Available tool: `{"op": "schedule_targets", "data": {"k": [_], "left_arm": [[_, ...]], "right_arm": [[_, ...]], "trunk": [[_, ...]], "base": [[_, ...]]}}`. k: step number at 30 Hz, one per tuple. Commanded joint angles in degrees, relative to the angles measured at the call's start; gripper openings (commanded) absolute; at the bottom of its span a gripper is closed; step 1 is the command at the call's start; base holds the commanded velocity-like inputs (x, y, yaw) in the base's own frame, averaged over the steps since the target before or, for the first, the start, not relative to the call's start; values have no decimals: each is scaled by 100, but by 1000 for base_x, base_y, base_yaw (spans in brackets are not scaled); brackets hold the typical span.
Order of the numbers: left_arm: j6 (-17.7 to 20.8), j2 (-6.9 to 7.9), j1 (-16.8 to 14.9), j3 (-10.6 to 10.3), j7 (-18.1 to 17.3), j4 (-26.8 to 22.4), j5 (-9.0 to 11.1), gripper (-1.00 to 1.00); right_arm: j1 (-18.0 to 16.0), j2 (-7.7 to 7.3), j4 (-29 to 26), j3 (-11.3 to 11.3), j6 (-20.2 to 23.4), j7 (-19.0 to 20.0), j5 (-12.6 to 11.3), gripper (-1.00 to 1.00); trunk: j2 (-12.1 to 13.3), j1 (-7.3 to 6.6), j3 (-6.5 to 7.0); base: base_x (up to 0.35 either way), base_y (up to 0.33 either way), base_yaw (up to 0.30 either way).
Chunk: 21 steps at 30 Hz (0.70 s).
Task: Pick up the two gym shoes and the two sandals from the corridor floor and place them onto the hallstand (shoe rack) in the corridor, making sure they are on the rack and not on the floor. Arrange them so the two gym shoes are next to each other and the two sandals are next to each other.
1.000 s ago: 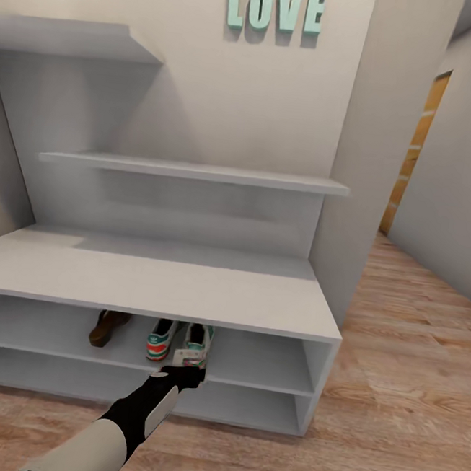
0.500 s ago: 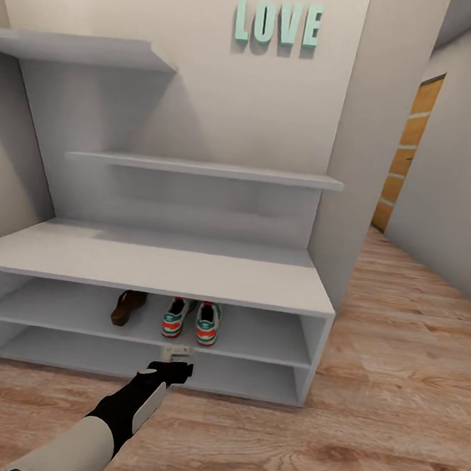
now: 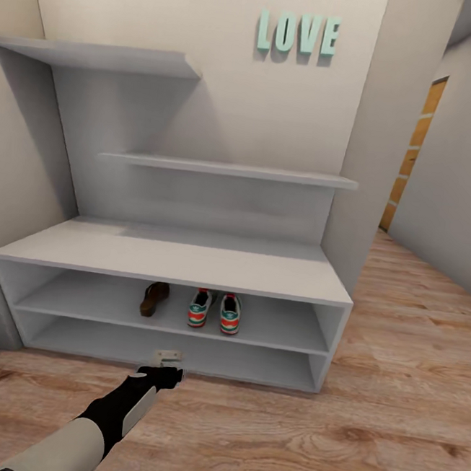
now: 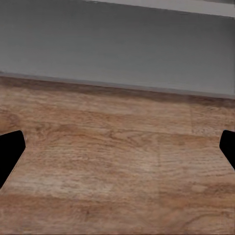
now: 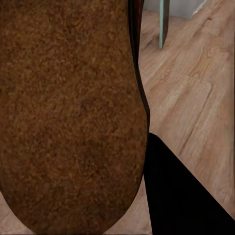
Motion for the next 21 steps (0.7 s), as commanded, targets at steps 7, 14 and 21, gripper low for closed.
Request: {"op": "schedule_targets", "data": {"k": [7,14,21], "left_arm": [[22,5,-1,-55,49,-11,60,100],[22,8,-1,-56,49,-11,60,100],[22,9,-1,-56,43,-11,65,100]], "right_arm": [[-8,3,-11,-7,36,5,17,-100],[-8,4,-11,-3,36,3,17,-100],[-8,4,-11,-2,36,-3,20,-100]], "trunk": [[-3,-4,-6],[-3,-4,-6],[-3,-4,-6]], "base": [[-229,244,0],[-195,261,0],[-43,303,0]]}}
